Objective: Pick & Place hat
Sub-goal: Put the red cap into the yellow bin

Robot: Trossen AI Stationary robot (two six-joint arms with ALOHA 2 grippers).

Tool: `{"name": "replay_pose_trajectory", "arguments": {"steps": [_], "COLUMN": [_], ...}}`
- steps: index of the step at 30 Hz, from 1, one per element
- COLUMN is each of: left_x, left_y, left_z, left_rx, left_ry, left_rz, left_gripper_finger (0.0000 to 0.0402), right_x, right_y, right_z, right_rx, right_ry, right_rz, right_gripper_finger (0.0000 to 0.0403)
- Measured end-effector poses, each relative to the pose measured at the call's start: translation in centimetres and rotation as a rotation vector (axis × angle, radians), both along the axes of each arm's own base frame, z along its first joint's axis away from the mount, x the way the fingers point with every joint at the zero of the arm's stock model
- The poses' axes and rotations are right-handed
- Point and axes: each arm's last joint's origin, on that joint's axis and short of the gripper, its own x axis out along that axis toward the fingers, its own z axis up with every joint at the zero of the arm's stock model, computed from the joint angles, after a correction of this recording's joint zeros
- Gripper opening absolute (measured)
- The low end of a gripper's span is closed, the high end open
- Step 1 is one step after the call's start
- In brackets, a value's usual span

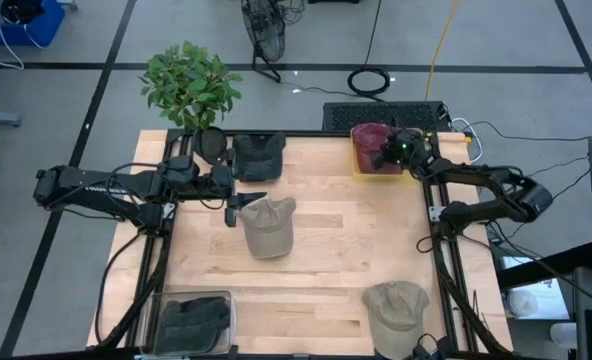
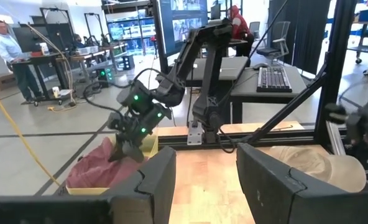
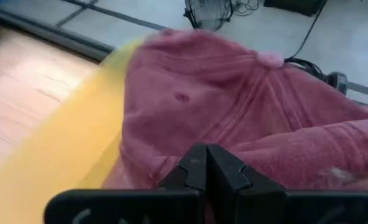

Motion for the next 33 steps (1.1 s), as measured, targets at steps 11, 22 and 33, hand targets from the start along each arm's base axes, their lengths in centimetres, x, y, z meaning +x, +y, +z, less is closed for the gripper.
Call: {"name": "replay_pose_trajectory", "arguments": {"steps": [11,22,33], "left_x": [0.0,0.0,0.0], "left_y": [0.0,0.0,0.0], "left_z": [-0.1,-0.1,-0.2], "left_rx": [0.007,0.009,-0.012], "left_ry": [0.010,0.010,0.016], "left_rz": [0.001,0.000,0.000], "left_gripper_finger": [0.0172,0.0172,0.0172], "right_x": [-0.8,-1.2,-2.1], "right_y": [-0.5,-1.3,-1.7], "right_z": [2.9,0.5,1.9], "right_rx": [-0.145,-0.037,-0.178], "right_ry": [-0.009,0.019,0.057], "right_rz": [-0.107,-0.080,-0.206], "right_gripper_finger": [0.0000,0.0000,0.0000]}}
